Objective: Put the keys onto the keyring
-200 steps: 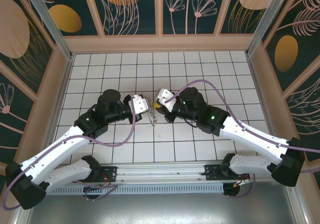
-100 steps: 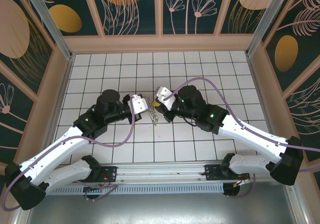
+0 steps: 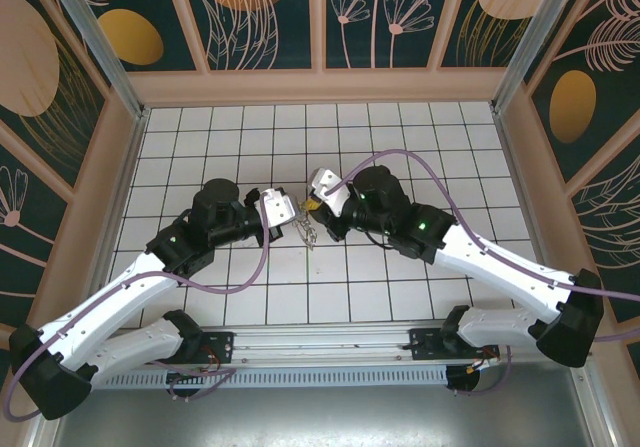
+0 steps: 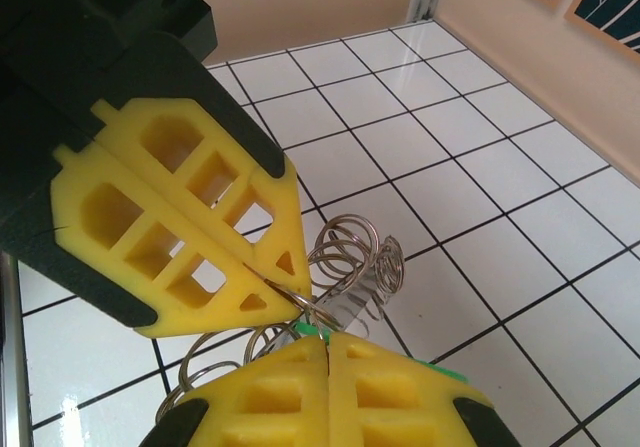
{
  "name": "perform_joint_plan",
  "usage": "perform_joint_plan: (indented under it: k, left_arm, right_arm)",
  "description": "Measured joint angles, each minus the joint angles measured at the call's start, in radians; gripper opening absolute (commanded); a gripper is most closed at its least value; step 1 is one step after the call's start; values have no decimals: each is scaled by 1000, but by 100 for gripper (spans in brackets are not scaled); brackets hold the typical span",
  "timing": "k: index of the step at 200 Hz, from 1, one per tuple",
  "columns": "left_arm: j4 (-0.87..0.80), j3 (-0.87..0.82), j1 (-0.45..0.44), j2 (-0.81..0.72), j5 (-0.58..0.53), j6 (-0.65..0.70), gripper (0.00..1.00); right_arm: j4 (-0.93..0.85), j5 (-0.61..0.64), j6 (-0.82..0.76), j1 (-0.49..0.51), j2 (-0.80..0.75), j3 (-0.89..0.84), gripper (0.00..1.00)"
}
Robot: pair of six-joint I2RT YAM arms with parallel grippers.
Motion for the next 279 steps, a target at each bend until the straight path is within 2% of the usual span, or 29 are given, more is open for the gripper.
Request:
perform_joint_plan:
  k: [78, 279]
  left_arm:
    - [0, 0, -4, 0, -13, 11, 0]
    - [-4, 0, -23, -16, 7, 23, 0]
  right_arm:
    - [-28, -34, 41, -22, 10, 18, 0]
    - [-81, -3, 97, -79, 42, 51, 0]
